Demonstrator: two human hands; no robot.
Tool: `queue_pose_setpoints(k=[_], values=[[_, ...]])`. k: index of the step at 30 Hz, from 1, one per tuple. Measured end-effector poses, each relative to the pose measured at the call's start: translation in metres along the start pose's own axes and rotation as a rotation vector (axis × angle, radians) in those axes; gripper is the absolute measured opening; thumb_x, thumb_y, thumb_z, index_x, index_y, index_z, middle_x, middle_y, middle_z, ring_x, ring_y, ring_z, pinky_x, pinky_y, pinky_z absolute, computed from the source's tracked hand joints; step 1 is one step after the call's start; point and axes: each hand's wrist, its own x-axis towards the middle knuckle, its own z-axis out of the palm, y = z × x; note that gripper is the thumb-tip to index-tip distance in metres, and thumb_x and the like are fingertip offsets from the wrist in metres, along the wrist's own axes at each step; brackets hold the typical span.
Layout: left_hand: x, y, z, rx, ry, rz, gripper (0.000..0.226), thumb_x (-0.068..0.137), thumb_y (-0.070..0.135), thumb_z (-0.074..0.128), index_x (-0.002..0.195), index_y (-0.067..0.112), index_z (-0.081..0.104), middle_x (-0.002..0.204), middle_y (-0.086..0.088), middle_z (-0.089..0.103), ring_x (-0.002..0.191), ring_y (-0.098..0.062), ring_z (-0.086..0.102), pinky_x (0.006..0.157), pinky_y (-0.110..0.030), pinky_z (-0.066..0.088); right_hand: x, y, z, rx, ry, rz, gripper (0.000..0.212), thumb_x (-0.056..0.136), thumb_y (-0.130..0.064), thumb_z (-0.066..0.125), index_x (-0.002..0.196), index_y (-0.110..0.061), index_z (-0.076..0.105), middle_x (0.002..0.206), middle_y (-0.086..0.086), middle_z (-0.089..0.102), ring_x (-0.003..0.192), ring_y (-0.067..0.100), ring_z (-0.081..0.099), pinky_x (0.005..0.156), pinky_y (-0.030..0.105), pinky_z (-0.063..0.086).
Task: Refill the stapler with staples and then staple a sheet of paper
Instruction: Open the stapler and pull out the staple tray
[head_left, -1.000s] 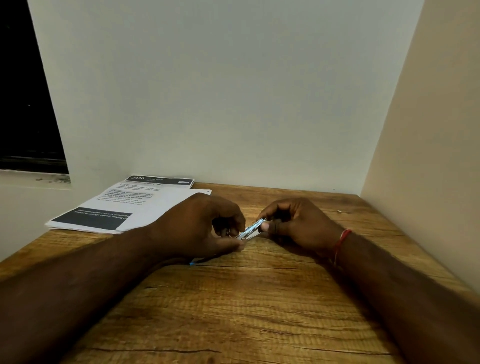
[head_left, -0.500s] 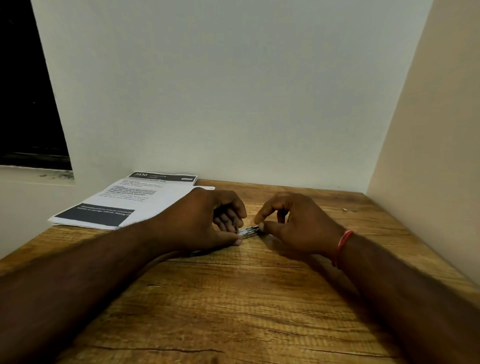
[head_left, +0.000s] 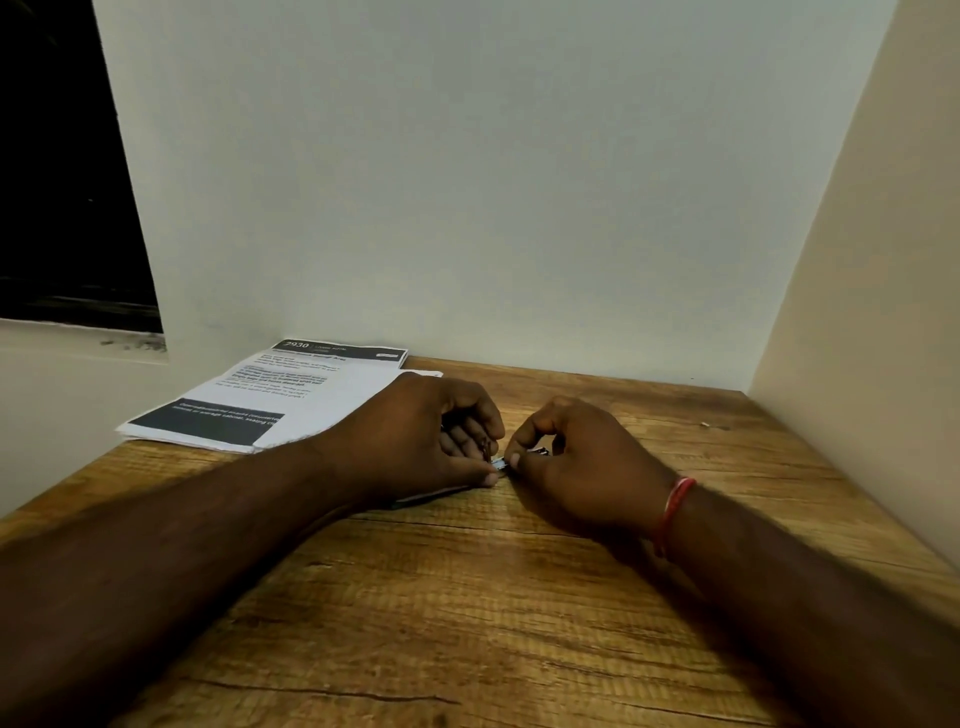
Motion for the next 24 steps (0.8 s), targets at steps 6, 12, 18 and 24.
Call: queue_pose_setpoints(k=[6, 12, 18, 24], values=[[0.000, 0.001, 0.000, -0.010, 0.003, -0.006, 0.036, 0.076, 0.014, 0.106, 0.102, 0.022, 0.081, 0.091, 0.000, 0.085, 0.082, -0.016, 0.085, 0.085, -0.040, 0.073, -0.005, -0.006, 0.005, 0.448, -0.032, 0.215, 0.016, 0.098, -0.017, 0.081, 0.085, -0.009, 0.083, 0.061, 0.012, 0.073, 0.039, 0.013, 0.058, 0.044, 0.022, 0.046], [-0.001, 0.003, 0.000, 0.038, -0.005, -0.010, 0.033, 0.077, 0.015, 0.106, 0.095, 0.022, 0.079, 0.088, 0.009, 0.084, 0.076, -0.005, 0.081, 0.075, -0.025, 0.069, -0.007, -0.014, 0.008, 0.422, 0.033, 0.203, 0.012, 0.090, -0.022, 0.090, 0.081, -0.015, 0.085, 0.067, 0.005, 0.080, 0.053, 0.006, 0.069, 0.054, 0.025, 0.056], [-0.001, 0.004, 0.001, 0.086, 0.010, -0.011, 0.032, 0.077, 0.018, 0.106, 0.093, 0.024, 0.079, 0.087, 0.007, 0.084, 0.071, -0.001, 0.078, 0.071, -0.020, 0.064, -0.004, -0.015, 0.011, 0.324, 0.072, 0.139, 0.009, 0.088, -0.023, 0.089, 0.081, -0.021, 0.084, 0.078, -0.005, 0.082, 0.072, 0.008, 0.077, 0.063, 0.025, 0.060], [-0.001, 0.003, 0.001, 0.082, 0.019, -0.019, 0.032, 0.078, 0.018, 0.105, 0.093, 0.026, 0.078, 0.090, 0.007, 0.084, 0.072, -0.004, 0.080, 0.072, -0.024, 0.068, -0.003, -0.019, 0.012, 0.406, 0.116, 0.173, 0.013, 0.084, -0.012, 0.091, 0.088, -0.017, 0.081, 0.082, 0.007, 0.083, 0.070, 0.016, 0.079, 0.065, 0.032, 0.063]])
